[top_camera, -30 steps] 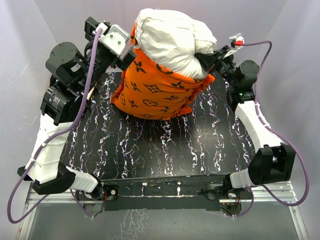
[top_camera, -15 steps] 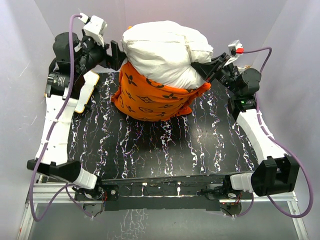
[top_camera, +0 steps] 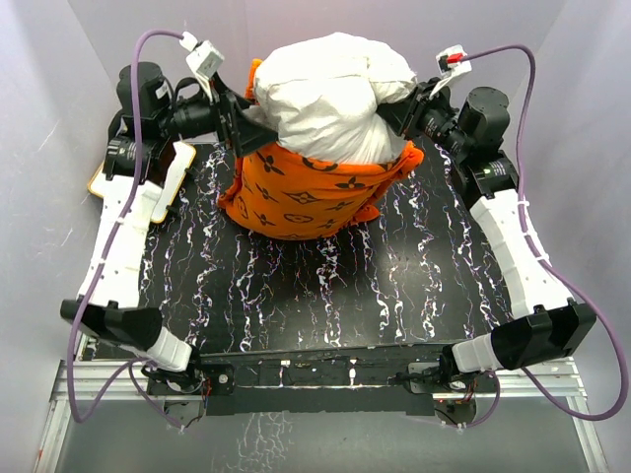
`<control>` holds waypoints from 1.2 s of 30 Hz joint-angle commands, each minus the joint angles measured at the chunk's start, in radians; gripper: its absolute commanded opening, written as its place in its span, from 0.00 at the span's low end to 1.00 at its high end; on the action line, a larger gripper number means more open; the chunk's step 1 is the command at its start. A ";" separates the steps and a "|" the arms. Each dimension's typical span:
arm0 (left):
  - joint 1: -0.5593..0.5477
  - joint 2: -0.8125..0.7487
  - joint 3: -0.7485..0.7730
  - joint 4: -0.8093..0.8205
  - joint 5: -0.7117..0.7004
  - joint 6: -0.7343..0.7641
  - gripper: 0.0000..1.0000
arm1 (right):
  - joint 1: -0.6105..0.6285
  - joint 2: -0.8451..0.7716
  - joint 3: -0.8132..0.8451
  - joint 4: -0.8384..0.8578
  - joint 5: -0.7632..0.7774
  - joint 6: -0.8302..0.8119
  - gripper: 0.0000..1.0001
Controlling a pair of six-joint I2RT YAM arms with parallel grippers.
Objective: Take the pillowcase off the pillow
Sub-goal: Remove the pillow from the pillowcase.
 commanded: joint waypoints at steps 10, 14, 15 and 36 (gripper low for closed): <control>-0.016 -0.269 -0.195 0.192 -0.182 0.171 0.97 | 0.213 0.049 0.143 -0.187 0.350 -0.111 0.08; -0.018 -0.190 -0.115 0.245 -0.218 0.169 0.97 | 0.265 0.044 0.141 -0.197 0.342 -0.117 0.08; -0.019 -0.170 -0.100 0.245 -0.231 0.182 0.97 | 0.268 0.038 0.133 -0.191 0.331 -0.114 0.08; -0.117 -0.092 0.046 0.061 -0.154 0.296 0.00 | 0.292 0.131 0.594 -0.090 -0.042 -0.223 0.98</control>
